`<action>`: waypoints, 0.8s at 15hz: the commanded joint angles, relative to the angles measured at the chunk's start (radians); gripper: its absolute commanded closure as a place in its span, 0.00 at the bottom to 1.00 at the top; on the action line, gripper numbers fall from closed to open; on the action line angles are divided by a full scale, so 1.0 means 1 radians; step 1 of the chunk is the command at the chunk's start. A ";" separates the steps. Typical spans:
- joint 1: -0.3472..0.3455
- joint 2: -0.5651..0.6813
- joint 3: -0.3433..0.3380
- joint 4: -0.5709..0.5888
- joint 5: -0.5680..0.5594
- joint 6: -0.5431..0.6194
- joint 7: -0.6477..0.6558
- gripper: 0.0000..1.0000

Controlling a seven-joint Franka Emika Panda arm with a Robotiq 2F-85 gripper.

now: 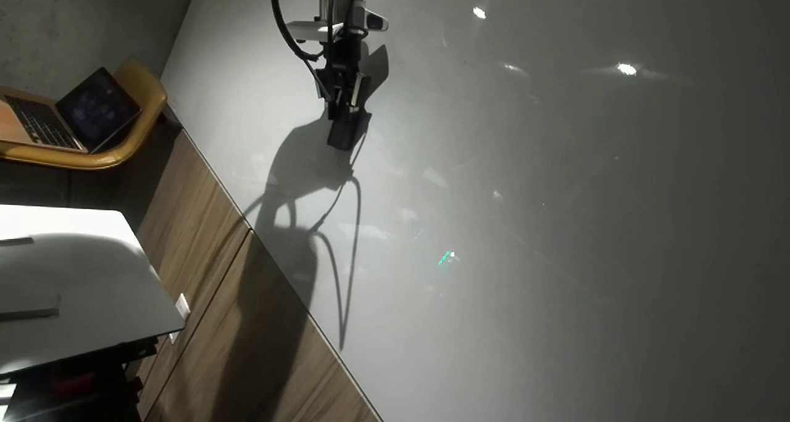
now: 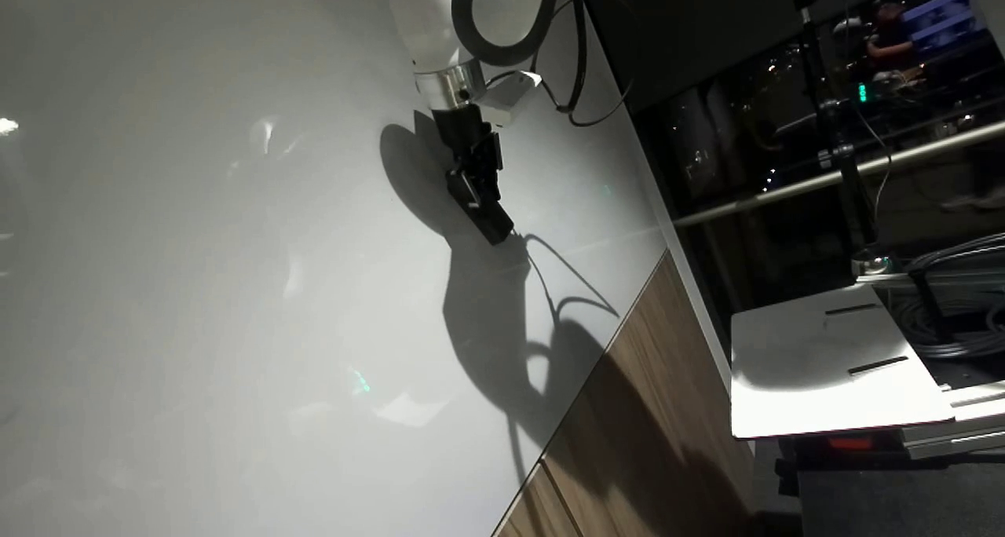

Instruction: Use the eraser to clean the whiteboard.

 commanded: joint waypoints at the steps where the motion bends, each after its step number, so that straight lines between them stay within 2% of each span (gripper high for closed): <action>1: 0.056 0.100 0.035 0.151 -0.034 0.002 0.010 0.73; 7: 0.154 0.120 0.086 0.177 -0.013 -0.044 0.014 0.73; 12: 0.169 0.030 0.103 -0.026 0.194 -0.153 -0.001 0.73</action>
